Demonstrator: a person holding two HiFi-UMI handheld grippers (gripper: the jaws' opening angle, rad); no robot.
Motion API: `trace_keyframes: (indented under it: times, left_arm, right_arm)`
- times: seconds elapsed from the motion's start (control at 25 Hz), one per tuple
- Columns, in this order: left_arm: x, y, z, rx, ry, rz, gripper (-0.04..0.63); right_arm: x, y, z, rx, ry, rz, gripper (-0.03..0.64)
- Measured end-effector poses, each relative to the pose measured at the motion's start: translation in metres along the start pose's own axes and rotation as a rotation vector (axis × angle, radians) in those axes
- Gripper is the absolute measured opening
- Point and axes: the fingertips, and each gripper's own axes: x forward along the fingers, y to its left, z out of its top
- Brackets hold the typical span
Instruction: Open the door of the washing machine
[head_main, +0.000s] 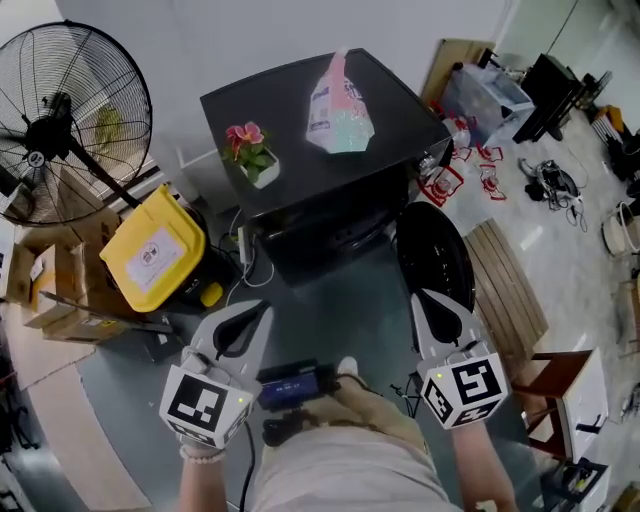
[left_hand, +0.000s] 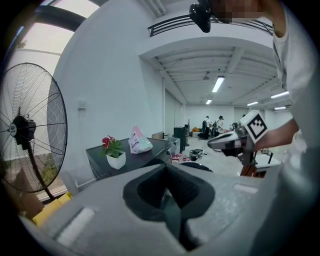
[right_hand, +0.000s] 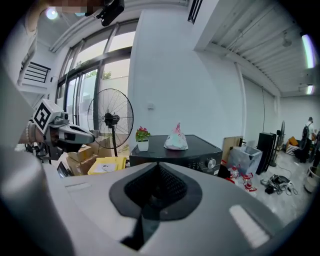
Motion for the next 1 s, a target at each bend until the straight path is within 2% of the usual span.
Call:
trace_keyframes:
  times: [0.2,1.0]
  left_arm:
    - [-0.001,0.006,0.001,-0.004,-0.008,0.025,-0.006]
    - [0.005,0.008,0.003,-0.011,-0.035,0.016,-0.006]
  right_arm:
    - [0.006,0.008,0.005,0.004,-0.016,0.017,0.003]
    - [0.009,0.015,0.016,-0.018,-0.040,0.037,0.005]
